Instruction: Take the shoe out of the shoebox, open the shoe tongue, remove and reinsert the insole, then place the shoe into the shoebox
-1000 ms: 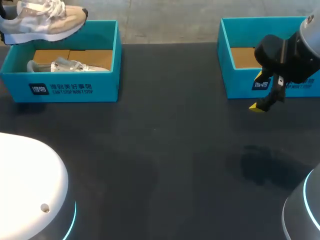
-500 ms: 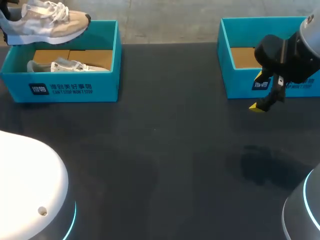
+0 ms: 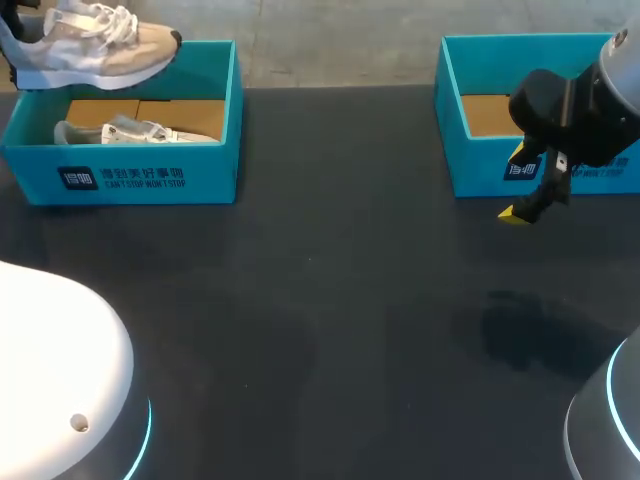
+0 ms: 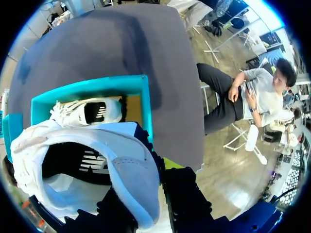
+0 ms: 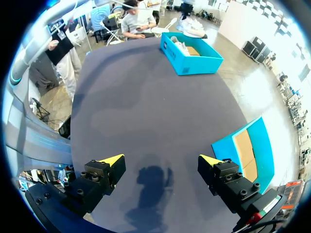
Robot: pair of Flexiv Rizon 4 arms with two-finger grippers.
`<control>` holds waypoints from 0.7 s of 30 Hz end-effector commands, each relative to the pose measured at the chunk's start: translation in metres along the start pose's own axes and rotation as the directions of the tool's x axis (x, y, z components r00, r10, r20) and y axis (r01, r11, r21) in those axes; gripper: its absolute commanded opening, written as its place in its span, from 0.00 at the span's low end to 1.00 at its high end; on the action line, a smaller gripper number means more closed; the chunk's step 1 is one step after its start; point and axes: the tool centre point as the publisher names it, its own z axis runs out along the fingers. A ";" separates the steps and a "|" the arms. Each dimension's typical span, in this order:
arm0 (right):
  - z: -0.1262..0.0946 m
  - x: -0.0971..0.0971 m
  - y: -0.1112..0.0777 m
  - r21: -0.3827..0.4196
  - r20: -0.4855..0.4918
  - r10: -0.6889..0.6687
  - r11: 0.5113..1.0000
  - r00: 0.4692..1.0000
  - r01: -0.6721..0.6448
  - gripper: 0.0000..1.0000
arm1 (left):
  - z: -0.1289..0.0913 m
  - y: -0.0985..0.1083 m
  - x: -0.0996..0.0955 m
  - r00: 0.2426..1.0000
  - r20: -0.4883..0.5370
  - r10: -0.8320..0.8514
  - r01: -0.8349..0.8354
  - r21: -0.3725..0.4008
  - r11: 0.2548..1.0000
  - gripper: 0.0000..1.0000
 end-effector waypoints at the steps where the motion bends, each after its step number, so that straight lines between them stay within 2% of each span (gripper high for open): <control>1: 0.002 -0.001 0.001 0.003 -0.001 0.001 1.000 1.000 -0.001 1.00 | 0.012 0.012 -0.001 1.000 -0.004 0.007 -0.007 -0.004 1.000 0.00; 10: 0.002 -0.001 0.001 0.003 -0.001 0.001 1.000 1.000 -0.001 1.00 | 0.030 0.031 -0.007 1.000 -0.004 0.005 -0.005 0.001 1.000 0.00; 21: 0.002 -0.001 0.001 0.003 -0.001 0.001 1.000 1.000 -0.001 1.00 | 0.046 0.043 -0.019 1.000 0.003 0.008 -0.008 0.010 1.000 0.00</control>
